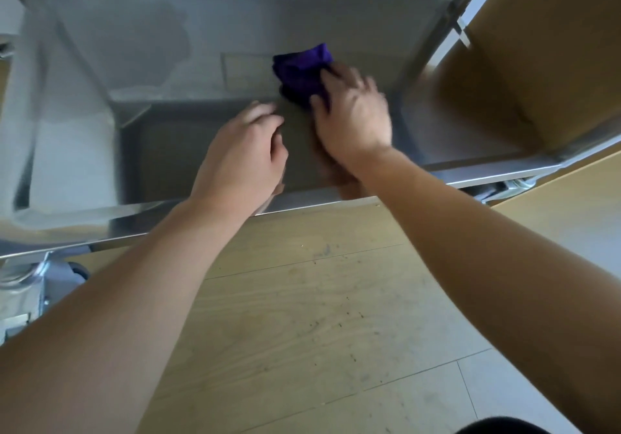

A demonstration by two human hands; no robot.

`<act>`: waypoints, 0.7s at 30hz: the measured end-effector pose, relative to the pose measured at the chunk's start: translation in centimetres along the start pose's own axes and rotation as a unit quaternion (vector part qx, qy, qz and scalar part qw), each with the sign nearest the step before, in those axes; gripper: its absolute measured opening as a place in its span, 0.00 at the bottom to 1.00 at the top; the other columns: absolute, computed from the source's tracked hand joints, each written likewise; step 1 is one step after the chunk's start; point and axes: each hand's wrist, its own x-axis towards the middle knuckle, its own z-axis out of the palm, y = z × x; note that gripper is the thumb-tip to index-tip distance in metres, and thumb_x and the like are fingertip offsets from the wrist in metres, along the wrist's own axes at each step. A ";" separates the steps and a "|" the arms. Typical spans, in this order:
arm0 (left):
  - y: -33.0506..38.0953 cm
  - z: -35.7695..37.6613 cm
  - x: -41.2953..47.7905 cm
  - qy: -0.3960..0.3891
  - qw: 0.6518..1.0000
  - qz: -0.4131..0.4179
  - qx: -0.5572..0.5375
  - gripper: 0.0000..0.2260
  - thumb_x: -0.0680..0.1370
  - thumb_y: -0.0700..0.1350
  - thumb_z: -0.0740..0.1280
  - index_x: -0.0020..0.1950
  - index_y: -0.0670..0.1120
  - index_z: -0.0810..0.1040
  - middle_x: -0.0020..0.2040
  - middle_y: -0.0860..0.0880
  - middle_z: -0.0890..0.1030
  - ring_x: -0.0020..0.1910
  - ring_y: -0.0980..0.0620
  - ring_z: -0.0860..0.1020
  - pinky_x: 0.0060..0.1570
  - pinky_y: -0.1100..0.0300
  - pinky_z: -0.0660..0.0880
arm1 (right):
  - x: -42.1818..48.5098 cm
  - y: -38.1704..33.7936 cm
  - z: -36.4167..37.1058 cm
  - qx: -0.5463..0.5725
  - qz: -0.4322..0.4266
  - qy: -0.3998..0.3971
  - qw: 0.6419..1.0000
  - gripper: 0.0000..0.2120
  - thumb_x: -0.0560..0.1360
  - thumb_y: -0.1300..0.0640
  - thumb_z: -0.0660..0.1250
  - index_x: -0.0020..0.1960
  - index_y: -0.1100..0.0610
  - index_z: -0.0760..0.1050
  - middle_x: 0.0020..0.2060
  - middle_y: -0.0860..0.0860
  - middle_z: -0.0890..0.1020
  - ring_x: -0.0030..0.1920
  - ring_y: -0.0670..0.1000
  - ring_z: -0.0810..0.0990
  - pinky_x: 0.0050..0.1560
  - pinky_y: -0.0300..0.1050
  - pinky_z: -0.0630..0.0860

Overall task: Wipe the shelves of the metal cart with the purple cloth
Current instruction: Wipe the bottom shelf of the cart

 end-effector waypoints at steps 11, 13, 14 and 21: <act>-0.2 0.2 0.4 0.000 1.000 -0.020 -0.020 0.14 0.79 0.39 0.59 0.61 0.40 0.79 0.68 0.49 0.75 0.68 0.50 0.72 0.67 0.58 0.67 | 1.2 -1.1 0.4 0.053 0.054 -0.055 0.996 0.22 0.80 0.53 0.59 0.74 0.52 0.66 0.77 0.48 0.62 0.76 0.54 0.60 0.70 0.49 0.63; -0.1 0.1 0.4 -0.002 1.000 -0.017 -0.021 0.14 0.78 0.38 0.59 0.60 0.41 0.79 0.66 0.49 0.76 0.62 0.48 0.76 0.62 0.56 0.71 | 0.6 -3.6 0.8 0.075 -0.022 -0.060 0.995 0.22 0.80 0.54 0.58 0.74 0.51 0.66 0.77 0.47 0.63 0.76 0.53 0.61 0.69 0.50 0.64; -0.1 -0.1 0.4 -0.004 1.000 -0.016 -0.024 0.14 0.78 0.38 0.59 0.60 0.41 0.79 0.65 0.49 0.77 0.60 0.48 0.77 0.61 0.55 0.73 | 0.5 -4.0 0.8 0.075 -0.041 -0.061 0.995 0.22 0.81 0.54 0.58 0.74 0.51 0.66 0.77 0.47 0.63 0.75 0.53 0.62 0.68 0.50 0.64; -2.7 -2.9 -0.4 0.020 0.998 -0.059 0.032 0.14 0.79 0.40 0.60 0.61 0.43 0.79 0.68 0.52 0.74 0.63 0.50 0.75 0.64 0.58 0.68 | 1.7 0.4 0.1 0.036 0.073 -0.026 0.996 0.22 0.80 0.55 0.58 0.74 0.54 0.67 0.75 0.51 0.66 0.68 0.61 0.68 0.66 0.52 0.68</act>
